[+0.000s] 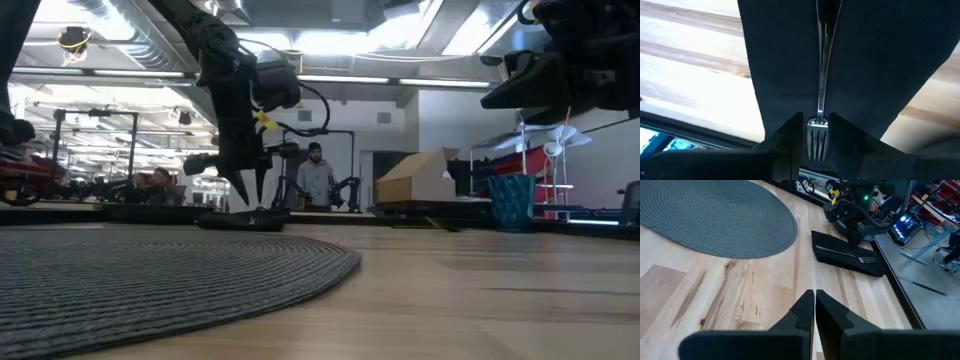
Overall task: Set table place
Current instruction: Prepare the gray tablemat
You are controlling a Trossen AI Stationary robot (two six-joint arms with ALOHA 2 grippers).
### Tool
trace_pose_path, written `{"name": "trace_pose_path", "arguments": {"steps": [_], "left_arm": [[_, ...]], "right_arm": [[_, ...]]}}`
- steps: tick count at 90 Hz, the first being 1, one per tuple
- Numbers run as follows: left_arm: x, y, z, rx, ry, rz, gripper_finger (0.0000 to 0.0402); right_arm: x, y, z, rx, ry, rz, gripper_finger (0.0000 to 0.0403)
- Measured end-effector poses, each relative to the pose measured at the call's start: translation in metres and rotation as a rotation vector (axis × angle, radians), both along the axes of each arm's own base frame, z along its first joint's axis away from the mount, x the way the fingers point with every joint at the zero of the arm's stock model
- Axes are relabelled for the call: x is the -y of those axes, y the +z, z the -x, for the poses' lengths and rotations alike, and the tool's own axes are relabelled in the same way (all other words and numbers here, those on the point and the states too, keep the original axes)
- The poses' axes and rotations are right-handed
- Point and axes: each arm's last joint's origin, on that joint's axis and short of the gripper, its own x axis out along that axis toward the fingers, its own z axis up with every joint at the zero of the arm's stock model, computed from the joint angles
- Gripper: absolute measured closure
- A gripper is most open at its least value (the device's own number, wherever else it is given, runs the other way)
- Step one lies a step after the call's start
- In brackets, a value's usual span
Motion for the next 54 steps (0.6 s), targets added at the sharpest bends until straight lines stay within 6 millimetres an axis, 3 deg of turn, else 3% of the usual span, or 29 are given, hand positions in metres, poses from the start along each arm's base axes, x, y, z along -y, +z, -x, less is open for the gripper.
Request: {"name": "trace_pose_path", "arguments": {"steps": [13, 24, 35, 54], "left_arm": [[0.000, 0.001, -0.003, 0.015, -0.005, -0.036, 0.0333], [0.008, 0.005, -0.013, 0.142, 0.065, -0.050, 0.0361], [0.024, 0.009, -0.022, 0.227, 0.101, -0.062, 0.0395], [0.066, 0.023, -0.028, 0.397, 0.194, 0.018, 0.0401]], "right_arm": [[0.000, 0.000, 0.000, 0.000, 0.000, 0.000, 0.0401], [0.000, 0.000, 0.000, -0.004, -0.011, 0.006, 0.0401], [0.001, -0.001, 0.001, -0.009, -0.032, 0.018, 0.0402], [0.001, -0.003, 0.001, -0.026, -0.031, 0.025, 0.0402]]}}
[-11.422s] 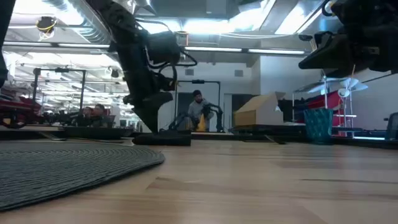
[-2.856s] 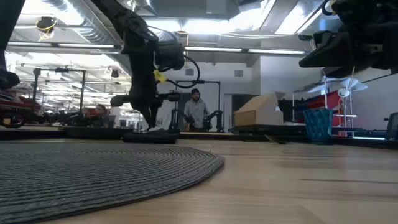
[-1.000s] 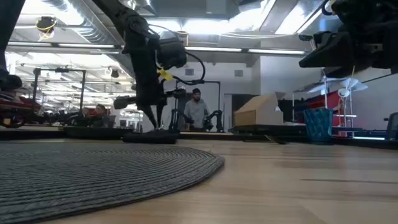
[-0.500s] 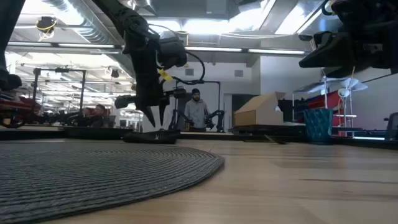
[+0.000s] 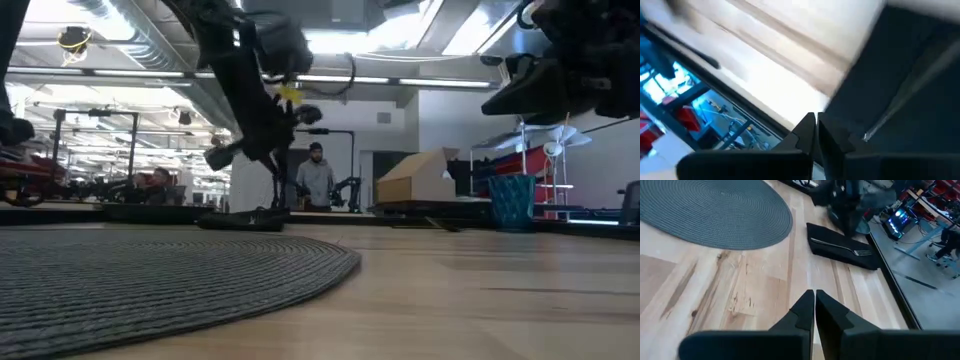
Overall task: Set table place
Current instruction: Prepare the gray tablemat
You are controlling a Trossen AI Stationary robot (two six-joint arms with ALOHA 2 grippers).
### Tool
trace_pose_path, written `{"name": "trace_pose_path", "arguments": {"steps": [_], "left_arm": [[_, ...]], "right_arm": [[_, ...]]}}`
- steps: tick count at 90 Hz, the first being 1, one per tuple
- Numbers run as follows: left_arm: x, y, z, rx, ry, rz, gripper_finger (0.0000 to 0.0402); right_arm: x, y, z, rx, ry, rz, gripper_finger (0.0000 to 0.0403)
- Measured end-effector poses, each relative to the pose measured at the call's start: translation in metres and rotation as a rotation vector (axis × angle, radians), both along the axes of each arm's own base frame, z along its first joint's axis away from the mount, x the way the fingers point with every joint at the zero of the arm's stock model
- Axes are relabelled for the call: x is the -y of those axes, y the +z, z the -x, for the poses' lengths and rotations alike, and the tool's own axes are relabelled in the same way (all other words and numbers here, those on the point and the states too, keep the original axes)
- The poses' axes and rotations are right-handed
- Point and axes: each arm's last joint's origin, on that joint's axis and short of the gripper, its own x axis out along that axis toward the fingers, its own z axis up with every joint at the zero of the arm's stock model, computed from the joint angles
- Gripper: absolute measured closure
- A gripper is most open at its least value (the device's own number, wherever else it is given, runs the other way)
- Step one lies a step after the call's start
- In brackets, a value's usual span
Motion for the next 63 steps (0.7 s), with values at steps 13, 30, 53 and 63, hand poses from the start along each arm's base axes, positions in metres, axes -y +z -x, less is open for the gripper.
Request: {"name": "trace_pose_path", "arguments": {"steps": [13, 30, 53, 63], "left_arm": [[0.034, 0.009, 0.002, 0.092, 0.049, 0.085, 0.0401], [0.083, 0.013, 0.008, 0.197, 0.152, 0.232, 0.0402], [0.146, 0.007, 0.030, 0.199, 0.296, 0.435, 0.0402], [0.168, 0.005, 0.038, 0.206, 0.432, 0.622, 0.0401]], "right_arm": [[0.000, 0.000, 0.000, 0.002, 0.001, 0.001, 0.0402], [0.000, 0.001, 0.000, 0.004, 0.008, 0.015, 0.0402], [0.000, 0.001, 0.000, 0.008, 0.008, 0.013, 0.0402], [0.000, 0.002, -0.001, 0.023, 0.007, 0.009, 0.0402]]}}
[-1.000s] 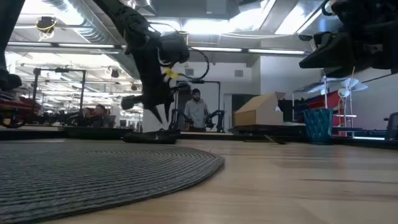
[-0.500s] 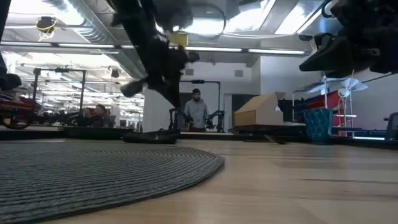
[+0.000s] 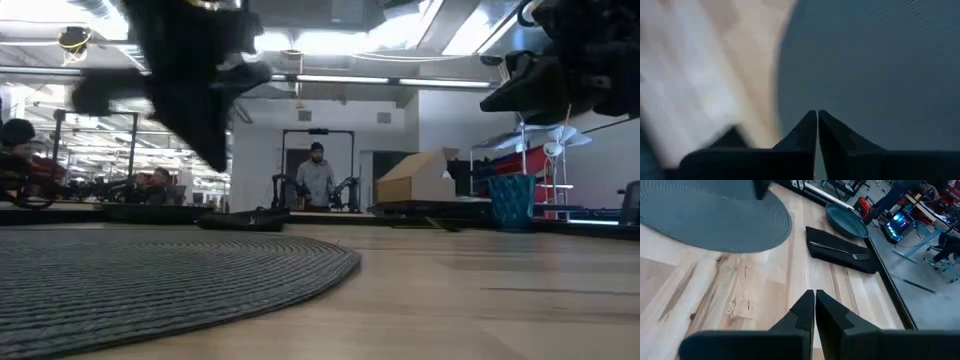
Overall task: Set table place
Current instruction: Prepare the gray tablemat
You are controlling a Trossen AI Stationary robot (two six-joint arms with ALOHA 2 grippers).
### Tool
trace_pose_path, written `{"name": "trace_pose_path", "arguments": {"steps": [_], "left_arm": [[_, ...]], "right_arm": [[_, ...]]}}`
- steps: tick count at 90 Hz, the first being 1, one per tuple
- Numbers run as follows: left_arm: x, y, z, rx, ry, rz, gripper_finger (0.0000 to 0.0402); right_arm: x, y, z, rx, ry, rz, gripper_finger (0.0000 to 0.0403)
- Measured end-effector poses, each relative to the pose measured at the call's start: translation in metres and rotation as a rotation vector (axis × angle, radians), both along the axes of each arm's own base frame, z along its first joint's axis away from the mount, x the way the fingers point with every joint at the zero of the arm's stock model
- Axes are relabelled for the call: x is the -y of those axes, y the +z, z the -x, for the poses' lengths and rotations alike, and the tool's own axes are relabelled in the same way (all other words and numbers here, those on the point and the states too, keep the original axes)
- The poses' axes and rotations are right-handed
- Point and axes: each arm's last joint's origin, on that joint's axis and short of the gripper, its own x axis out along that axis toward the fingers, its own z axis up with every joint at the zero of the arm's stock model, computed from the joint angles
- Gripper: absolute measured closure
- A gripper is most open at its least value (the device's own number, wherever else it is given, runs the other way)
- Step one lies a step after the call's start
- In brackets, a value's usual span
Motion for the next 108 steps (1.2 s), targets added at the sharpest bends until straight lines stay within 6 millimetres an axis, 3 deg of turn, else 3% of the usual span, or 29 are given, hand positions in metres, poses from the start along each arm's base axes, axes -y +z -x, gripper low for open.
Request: {"name": "trace_pose_path", "arguments": {"steps": [11, 25, 45, 59, 82, 108], "left_arm": [[0.016, 0.000, 0.003, 0.015, 0.144, 0.196, 0.0401], [0.023, 0.000, 0.007, 0.038, 0.355, 0.300, 0.0401], [0.023, -0.003, 0.008, 0.078, 0.695, 0.427, 0.0401], [0.017, -0.016, 0.016, 0.081, 0.853, 0.428, 0.0401], [0.015, -0.049, 0.019, 0.034, 0.916, 0.403, 0.0401], [0.010, -0.065, -0.005, 0.093, 0.814, 0.446, 0.0401]], "right_arm": [[0.000, 0.000, 0.000, 0.000, 0.000, -0.001, 0.0402], [0.000, 0.000, 0.000, 0.001, -0.001, -0.002, 0.0402], [0.000, 0.000, 0.000, 0.006, -0.017, -0.041, 0.0402], [0.000, 0.000, 0.000, 0.004, -0.017, -0.042, 0.0402], [0.000, 0.000, 0.000, 0.001, -0.008, -0.046, 0.0402], [0.000, -0.001, 0.001, -0.003, -0.026, -0.042, 0.0402]]}}
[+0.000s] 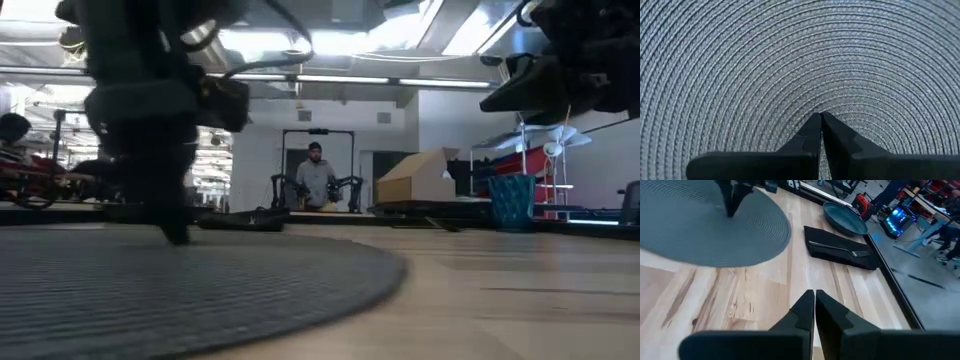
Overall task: Set table place
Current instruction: Prepare the gray tablemat
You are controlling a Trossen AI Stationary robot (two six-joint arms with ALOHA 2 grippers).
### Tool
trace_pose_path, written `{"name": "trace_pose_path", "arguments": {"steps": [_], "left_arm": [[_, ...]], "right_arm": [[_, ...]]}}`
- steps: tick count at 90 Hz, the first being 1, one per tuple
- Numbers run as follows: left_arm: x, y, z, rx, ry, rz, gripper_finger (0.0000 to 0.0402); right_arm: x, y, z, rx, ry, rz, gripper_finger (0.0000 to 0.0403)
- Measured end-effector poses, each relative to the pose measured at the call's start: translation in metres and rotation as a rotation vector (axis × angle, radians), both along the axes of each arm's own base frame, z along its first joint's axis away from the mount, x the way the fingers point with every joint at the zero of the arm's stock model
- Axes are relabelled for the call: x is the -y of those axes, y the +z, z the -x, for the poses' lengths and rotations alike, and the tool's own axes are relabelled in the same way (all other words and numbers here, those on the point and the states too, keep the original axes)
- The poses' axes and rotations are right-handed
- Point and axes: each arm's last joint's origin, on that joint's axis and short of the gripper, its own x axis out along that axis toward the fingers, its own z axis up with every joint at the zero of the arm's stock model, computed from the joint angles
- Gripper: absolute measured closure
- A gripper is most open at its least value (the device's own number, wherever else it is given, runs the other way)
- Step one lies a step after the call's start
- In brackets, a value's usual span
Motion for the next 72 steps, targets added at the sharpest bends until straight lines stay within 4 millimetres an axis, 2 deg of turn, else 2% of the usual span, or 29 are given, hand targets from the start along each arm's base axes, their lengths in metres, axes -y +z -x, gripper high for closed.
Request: {"name": "trace_pose_path", "arguments": {"steps": [20, 38, 48, 72], "left_arm": [[-0.014, -0.004, -0.013, 0.055, 0.078, 0.051, 0.0401], [-0.029, -0.010, -0.034, 0.185, 0.063, 0.054, 0.0401], [-0.039, -0.010, -0.044, 0.252, 0.055, 0.050, 0.0401], [-0.052, -0.010, -0.049, 0.288, 0.065, 0.035, 0.0401]], "right_arm": [[-0.001, -0.004, -0.002, -0.034, 0.001, -0.023, 0.0402], [0.002, -0.012, -0.007, -0.069, -0.114, -0.004, 0.0402], [0.010, -0.013, -0.011, -0.093, -0.199, -0.043, 0.0402], [0.040, -0.011, -0.021, -0.204, -0.360, -0.044, 0.0402]]}}
